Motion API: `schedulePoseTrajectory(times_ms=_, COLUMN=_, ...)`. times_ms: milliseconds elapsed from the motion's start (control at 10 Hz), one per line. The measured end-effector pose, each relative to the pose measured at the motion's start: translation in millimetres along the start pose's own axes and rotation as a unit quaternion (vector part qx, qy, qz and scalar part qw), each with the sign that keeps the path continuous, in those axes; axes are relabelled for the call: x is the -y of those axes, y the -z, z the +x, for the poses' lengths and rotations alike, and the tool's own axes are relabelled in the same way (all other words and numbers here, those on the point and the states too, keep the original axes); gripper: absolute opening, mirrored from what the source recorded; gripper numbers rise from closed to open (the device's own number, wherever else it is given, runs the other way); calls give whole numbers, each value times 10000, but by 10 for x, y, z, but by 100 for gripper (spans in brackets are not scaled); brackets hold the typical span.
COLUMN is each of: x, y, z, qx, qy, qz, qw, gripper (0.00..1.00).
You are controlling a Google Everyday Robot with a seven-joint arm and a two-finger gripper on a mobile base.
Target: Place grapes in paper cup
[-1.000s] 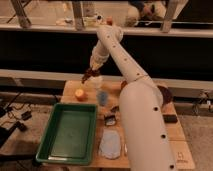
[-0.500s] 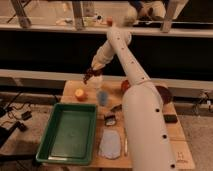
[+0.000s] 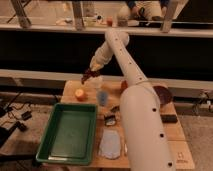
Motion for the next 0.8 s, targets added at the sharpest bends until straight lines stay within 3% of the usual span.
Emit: schedulePoseTrajectory(times_ms=800, x=-149, y=-201, z=45, qx=92, qy=-66, qz=-211, qw=9997, gripper=10)
